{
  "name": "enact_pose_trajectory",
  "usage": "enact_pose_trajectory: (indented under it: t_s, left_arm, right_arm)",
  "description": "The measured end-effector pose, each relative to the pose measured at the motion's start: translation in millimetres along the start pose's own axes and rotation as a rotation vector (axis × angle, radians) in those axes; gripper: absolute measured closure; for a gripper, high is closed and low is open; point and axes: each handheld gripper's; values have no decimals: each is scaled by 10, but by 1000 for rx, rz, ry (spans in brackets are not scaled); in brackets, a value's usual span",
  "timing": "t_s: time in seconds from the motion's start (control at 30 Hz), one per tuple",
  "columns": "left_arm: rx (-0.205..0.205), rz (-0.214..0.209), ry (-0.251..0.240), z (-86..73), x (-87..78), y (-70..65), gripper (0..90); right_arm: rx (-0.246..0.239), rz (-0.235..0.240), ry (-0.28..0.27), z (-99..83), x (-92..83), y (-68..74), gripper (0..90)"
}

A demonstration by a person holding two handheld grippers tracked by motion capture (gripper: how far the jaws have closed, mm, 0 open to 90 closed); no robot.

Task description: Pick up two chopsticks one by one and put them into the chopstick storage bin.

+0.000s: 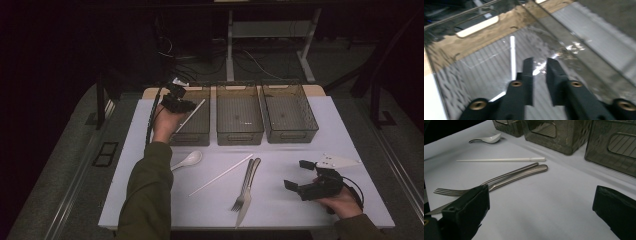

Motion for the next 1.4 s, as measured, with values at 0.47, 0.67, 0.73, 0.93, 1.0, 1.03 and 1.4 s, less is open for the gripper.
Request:
enact_pose_trajectory:
  t_s: [0.47,0.67,0.73,0.93,1.0,1.03,1.4]
  left_arm:
    - [86,-208,-78,-49,-492,-399,404]
    - [152,-233,-83,-181,-590,-626,335]
    - [165,-235,-80,-238,-597,-694,312]
    - [181,-248,-68,-429,-582,-850,265]
    - [190,-256,-68,-498,-567,-899,262]
    - [194,-262,-63,-531,-562,-920,261]
    - [208,-291,-61,-897,-485,-1104,243]
  right_arm:
    - [2,-6,1,1,4,-7,11]
    - [1,-6,-3,8,8,0,11]
    - [3,-6,-3,6,6,-1,11]
    - [2,-5,-1,8,12,-12,11]
    - [6,-8,-4,10,15,-13,11]
    - [6,-9,-3,12,15,-14,11]
    - [-1,-12,-4,13,14,-12,11]
Point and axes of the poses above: each handheld gripper's, and its own axes: x roughly forward along the jaws, z roughly out of its top, y roughly to its left, and after that the axes turned 15 degrees about -x, right-handed
